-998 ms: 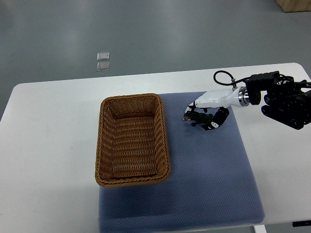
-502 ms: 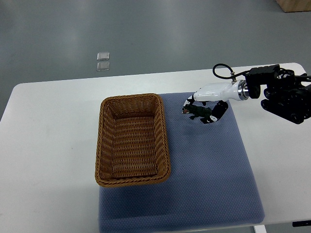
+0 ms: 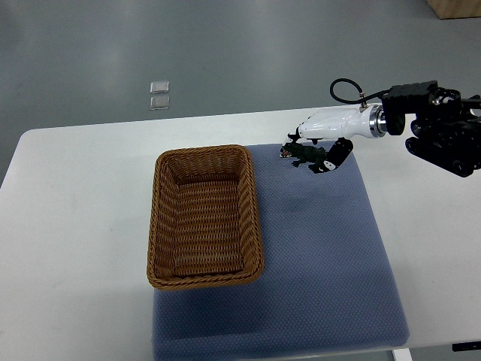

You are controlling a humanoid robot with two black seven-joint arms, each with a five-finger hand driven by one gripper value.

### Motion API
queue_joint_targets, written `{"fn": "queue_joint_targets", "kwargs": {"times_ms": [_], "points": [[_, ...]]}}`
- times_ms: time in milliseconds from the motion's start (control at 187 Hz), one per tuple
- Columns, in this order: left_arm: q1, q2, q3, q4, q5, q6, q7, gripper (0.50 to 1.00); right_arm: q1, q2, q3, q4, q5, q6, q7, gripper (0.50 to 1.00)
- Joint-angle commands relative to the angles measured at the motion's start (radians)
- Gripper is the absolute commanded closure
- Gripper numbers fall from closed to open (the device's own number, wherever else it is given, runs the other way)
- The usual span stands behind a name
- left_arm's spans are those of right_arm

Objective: Place crocodile in brown basket with right hand
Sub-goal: 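Lift the crocodile with the right hand toward the basket, then lower the held crocodile into the wicker basket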

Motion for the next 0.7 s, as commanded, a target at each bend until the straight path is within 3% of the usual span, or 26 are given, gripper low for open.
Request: {"fn": "queue_joint_targets", "kwargs": {"times_ms": [0, 267, 694], "points": [[0.000, 0.000, 0.001, 0.000, 0.000, 0.000, 0.000, 0.500, 0.021, 0.009, 0.000, 0.004, -0.006, 0.000, 0.000, 1.000], [0.000, 0.000, 0.001, 0.000, 0.000, 0.000, 0.000, 0.500, 0.095, 0.098, 0.002, 0.017, -0.066, -0.022, 0.000, 1.000], [0.000, 0.000, 0.001, 0.000, 0.000, 0.000, 0.000, 0.500, 0.190, 0.160, 0.002, 0.208, -0.140, -0.100, 0.000, 1.000]]}}
